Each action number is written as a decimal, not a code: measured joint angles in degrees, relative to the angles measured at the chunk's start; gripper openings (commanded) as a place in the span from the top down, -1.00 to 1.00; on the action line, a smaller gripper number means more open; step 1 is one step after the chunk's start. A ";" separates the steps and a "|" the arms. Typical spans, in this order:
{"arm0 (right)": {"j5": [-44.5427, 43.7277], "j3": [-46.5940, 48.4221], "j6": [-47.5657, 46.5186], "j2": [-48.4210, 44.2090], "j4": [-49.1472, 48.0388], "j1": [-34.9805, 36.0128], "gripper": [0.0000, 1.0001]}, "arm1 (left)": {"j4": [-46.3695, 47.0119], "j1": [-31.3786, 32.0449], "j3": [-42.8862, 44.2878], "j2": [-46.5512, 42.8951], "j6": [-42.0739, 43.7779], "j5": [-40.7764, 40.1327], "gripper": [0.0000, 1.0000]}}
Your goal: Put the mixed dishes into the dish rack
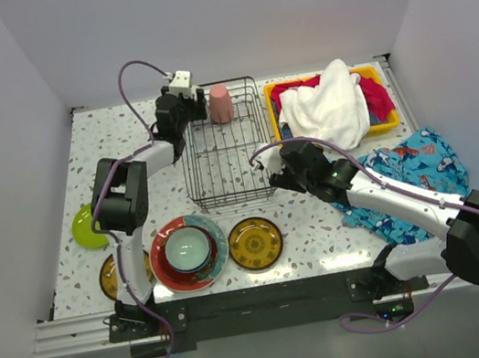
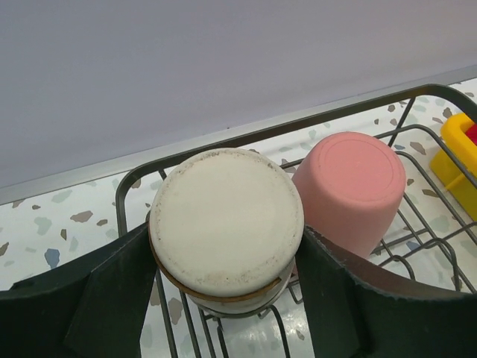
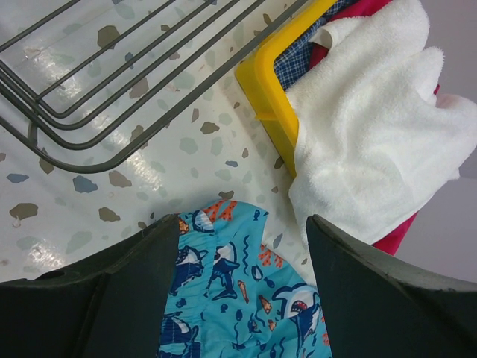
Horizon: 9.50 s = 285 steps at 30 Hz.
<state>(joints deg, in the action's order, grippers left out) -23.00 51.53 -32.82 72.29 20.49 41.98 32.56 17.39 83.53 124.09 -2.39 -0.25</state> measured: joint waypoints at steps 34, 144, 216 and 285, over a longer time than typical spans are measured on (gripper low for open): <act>13.33 15.98 16.68 5.49 -0.28 -0.15 -0.59 | -37.57 -5.97 -0.07 -40.92 7.65 5.49 -0.65; 49.55 42.40 -4.33 42.66 17.86 27.78 1.00 | -70.99 -20.74 -23.91 -46.71 9.86 13.81 -0.19; 63.76 54.47 43.30 40.70 11.45 -3.17 1.00 | -48.68 -20.72 -15.76 -65.99 2.56 11.37 -0.12; 37.57 34.75 56.83 31.19 6.80 -10.75 0.47 | -41.70 -18.01 -27.50 -61.29 11.85 9.05 -0.39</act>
<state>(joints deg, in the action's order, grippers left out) 14.57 86.28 24.01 103.48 27.29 31.22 -9.15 -0.62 56.03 62.81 9.45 8.80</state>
